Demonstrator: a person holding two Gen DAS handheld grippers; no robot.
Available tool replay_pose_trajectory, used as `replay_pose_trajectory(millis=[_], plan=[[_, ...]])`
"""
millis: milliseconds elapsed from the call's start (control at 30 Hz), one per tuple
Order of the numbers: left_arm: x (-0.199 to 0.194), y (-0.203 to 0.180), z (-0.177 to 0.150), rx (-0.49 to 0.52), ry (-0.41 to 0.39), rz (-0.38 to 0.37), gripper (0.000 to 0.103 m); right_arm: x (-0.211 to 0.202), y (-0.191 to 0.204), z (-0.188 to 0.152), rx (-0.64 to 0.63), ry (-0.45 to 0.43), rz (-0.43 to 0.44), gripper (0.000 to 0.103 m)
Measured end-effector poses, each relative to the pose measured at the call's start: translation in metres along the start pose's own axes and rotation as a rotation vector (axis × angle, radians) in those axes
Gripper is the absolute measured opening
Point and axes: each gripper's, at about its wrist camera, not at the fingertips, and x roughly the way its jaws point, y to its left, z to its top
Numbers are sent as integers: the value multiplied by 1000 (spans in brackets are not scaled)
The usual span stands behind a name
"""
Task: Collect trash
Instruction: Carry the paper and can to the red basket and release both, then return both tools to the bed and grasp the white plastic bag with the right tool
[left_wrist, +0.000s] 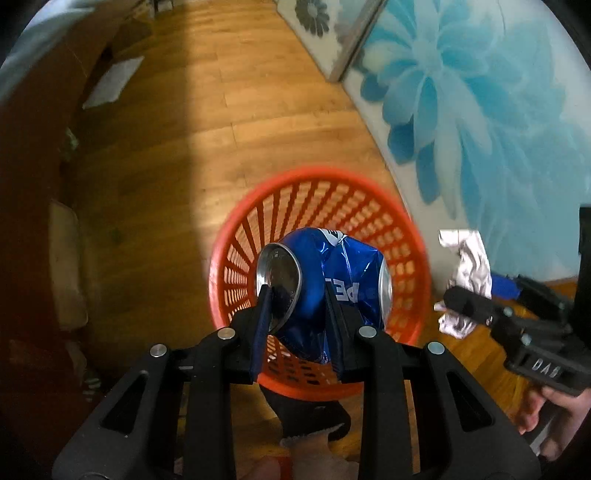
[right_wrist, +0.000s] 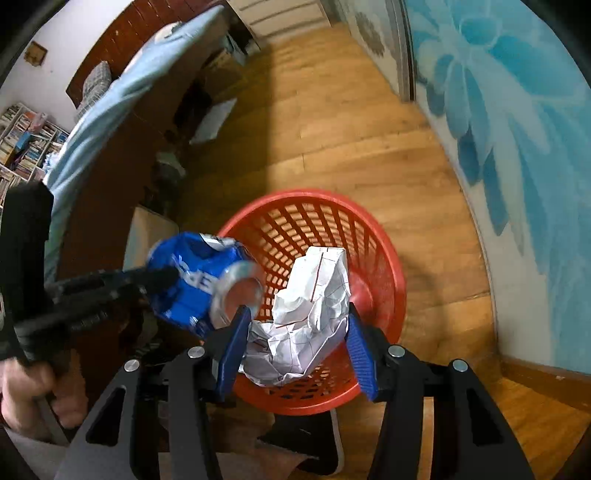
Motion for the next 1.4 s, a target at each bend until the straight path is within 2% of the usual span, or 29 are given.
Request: replay_pose_trajectory(millis=[100, 233, 333, 433, 567, 633, 700, 733, 767, 800, 833, 867, 900, 967, 1033, 1200, 1267, 1333, 1400], plan=[[25, 4, -5, -12, 38, 21, 27, 21, -4, 0, 11, 26, 1, 51], [41, 0, -3, -5, 56, 40, 27, 41, -4, -1, 15, 61, -7, 51], [41, -3, -3, 6, 40, 59, 27, 53, -5, -4, 12, 79, -14, 51], [36, -10, -4, 60, 11, 135, 27, 61, -6, -4, 7, 90, -35, 51], [32, -16, -4, 75, -2, 157, 28, 64, -5, -2, 0, 90, -40, 51], [32, -18, -4, 82, -4, 160, 28, 64, -4, -1, -9, 87, -43, 53], [30, -18, -4, 83, -4, 167, 29, 62, -3, 0, -18, 78, -53, 60], [28, -17, -3, 83, -9, 170, 30, 60, -3, 1, -20, 67, -59, 64], [26, -16, -2, 84, -17, 174, 40, 58, -3, 2, -19, 52, -63, 74], [23, -15, -2, 83, -22, 183, 48, 54, -4, 3, -12, 35, -68, 77], [17, -12, -1, 81, -36, 199, 62, 50, -6, 5, -1, 25, -72, 77], [12, -10, 0, 79, -44, 203, 66, 46, -8, 6, 11, 15, -76, 79], [6, -6, 1, 76, -55, 211, 67, 43, -10, 8, 22, 7, -80, 82], [-10, 0, 6, 77, -70, 241, 75, 33, -13, 12, 44, -12, -63, 82], [-25, 5, 8, 77, -84, 250, 77, 19, -12, 16, 56, -39, -52, 83], [-118, 33, 7, 44, -189, 273, 80, -33, 16, 30, 31, -134, 10, 89], [-161, 48, 4, 34, -248, 277, 82, -56, 40, 40, -8, -177, 37, 91], [-203, 67, 0, 6, -312, 287, 87, -81, 76, 53, -70, -225, 66, 93], [-247, 100, -14, -58, -397, 292, 88, -104, 123, 68, -148, -272, 98, 96]])
